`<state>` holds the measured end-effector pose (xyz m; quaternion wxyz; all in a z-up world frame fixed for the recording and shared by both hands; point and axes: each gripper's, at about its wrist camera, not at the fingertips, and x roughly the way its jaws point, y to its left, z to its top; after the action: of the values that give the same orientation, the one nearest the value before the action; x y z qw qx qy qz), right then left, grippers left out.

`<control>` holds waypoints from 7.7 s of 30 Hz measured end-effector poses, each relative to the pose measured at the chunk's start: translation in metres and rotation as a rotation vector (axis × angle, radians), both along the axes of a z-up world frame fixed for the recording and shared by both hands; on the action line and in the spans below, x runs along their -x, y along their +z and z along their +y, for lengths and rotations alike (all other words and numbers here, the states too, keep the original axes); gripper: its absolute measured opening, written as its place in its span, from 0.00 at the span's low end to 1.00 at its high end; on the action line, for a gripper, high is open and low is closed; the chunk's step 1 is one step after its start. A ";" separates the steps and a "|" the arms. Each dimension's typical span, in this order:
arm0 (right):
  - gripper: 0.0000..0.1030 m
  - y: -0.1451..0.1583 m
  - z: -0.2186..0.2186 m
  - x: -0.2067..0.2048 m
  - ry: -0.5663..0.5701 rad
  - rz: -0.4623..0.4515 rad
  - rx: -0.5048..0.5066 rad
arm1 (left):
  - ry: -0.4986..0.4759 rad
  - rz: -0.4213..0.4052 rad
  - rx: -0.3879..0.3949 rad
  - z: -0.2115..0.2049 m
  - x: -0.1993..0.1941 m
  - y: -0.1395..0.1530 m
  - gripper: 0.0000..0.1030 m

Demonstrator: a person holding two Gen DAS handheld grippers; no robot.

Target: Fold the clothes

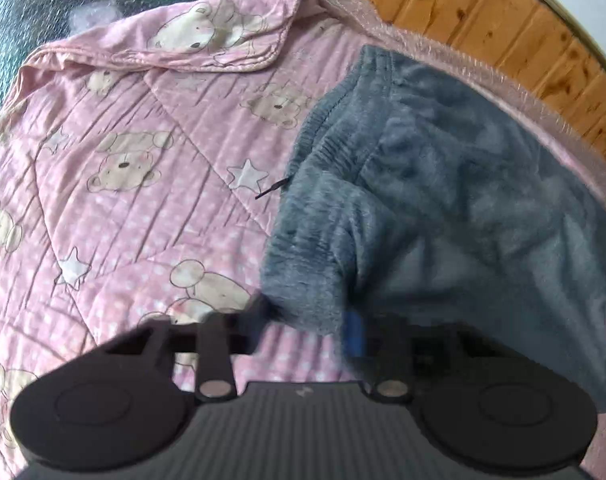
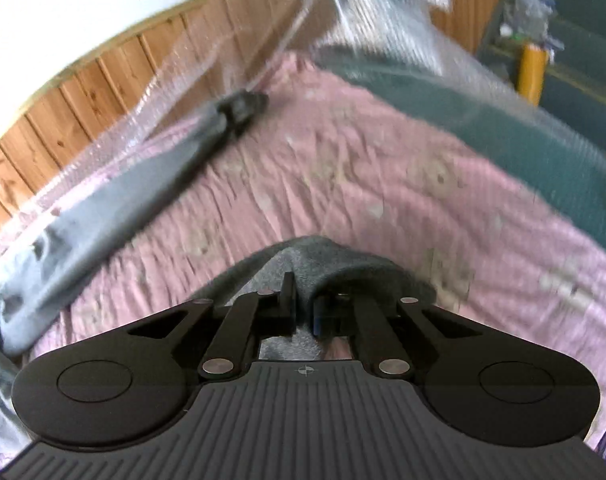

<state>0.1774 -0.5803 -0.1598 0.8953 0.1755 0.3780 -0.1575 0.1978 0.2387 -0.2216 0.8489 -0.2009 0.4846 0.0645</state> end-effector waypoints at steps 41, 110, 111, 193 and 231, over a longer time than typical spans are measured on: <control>0.89 0.013 0.029 -0.200 0.208 0.103 0.282 | -0.302 -0.024 -0.317 -0.043 -0.130 0.003 0.83; 0.91 0.063 0.079 -0.054 0.585 0.232 0.073 | -0.165 0.283 -0.282 -0.111 0.054 0.049 0.79; 0.91 0.059 0.088 -0.031 0.592 0.257 0.092 | -0.220 0.265 -0.318 -0.128 0.059 0.049 0.79; 0.56 0.039 -0.128 -0.087 0.209 0.009 0.161 | -0.117 0.279 -0.283 -0.225 0.140 0.043 0.89; 0.00 0.024 -0.096 0.050 0.107 0.149 -0.189 | 0.348 0.051 0.087 0.023 0.123 0.029 0.06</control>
<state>0.1277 -0.6765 -0.1362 0.8512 0.2264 0.4656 -0.0858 0.0744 0.2621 -0.1922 0.8030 -0.3165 0.4661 0.1944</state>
